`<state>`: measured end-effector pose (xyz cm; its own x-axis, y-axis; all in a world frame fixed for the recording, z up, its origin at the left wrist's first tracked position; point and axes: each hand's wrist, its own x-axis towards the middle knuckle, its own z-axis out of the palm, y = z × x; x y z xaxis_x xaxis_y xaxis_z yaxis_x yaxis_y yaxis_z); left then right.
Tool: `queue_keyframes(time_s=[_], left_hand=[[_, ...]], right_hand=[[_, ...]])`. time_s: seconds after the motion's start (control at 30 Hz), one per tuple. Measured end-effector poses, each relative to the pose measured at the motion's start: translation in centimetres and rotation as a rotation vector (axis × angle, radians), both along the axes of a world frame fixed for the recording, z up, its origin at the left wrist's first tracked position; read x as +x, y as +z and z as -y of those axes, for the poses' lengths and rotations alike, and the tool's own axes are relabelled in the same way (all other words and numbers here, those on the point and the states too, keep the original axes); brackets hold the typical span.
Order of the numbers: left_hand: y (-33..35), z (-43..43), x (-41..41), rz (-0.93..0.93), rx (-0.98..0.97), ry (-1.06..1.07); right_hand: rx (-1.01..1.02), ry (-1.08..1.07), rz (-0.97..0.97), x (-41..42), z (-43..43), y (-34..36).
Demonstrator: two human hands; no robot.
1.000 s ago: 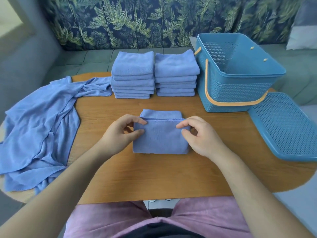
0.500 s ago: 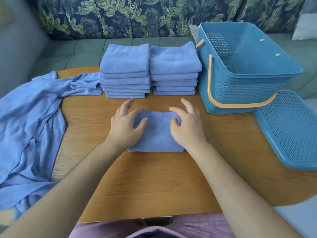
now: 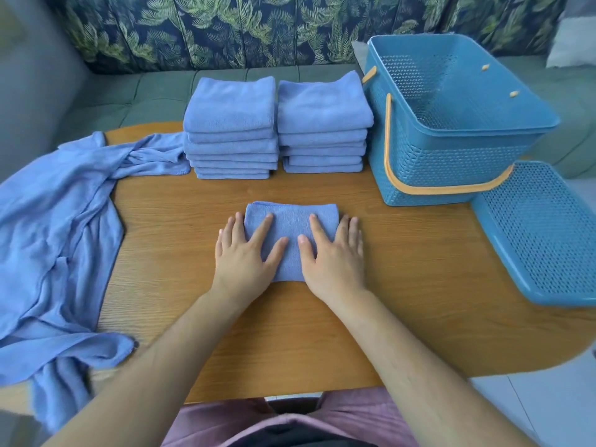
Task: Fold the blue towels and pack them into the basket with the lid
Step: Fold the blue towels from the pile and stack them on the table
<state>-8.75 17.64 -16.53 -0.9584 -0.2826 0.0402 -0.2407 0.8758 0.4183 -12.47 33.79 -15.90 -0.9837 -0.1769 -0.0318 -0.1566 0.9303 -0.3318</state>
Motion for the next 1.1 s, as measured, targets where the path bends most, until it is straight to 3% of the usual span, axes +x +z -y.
queue_keyframes(time_s=[0.13, 0.23, 0.37, 0.53, 0.67, 0.87, 0.97, 1.1], left_hand=[[0.9, -0.1, 0.2, -0.069, 0.074, -0.015], [1.4, -0.1, 0.5, -0.229, 0.202, -0.09], [4.7, -0.1, -0.2, -0.322, 0.39, -0.14], [13.1, 0.9, -6.9, -0.356, 0.423, -0.203], [18.0, 1.7, -15.8, -0.306, 0.346, -0.204], [16.5, 0.9, -24.0, -0.129, 0.165, -0.239], [14.6, 0.8, -25.9, -0.053, 0.01, -0.217], [14.0, -0.1, -27.1, -0.192, -0.164, -0.268]], right_hand=[[-0.24, -0.005, -0.092, 0.9, -0.1, 0.7], [-0.44, 0.019, -0.061, 1.4, -0.4, 2.1], [-0.504, 0.065, -0.135, 0.3, -0.9, 5.5], [-0.347, 0.102, -0.253, -6.8, -0.8, 14.2], [-0.184, 0.085, -0.219, -14.9, 0.3, 19.3], [-0.055, 0.024, -0.071, -22.2, 1.2, 18.6], [0.103, 0.023, -0.026, -23.7, 1.5, 16.5], [0.292, 0.054, -0.308, -24.1, 2.5, 16.1]])
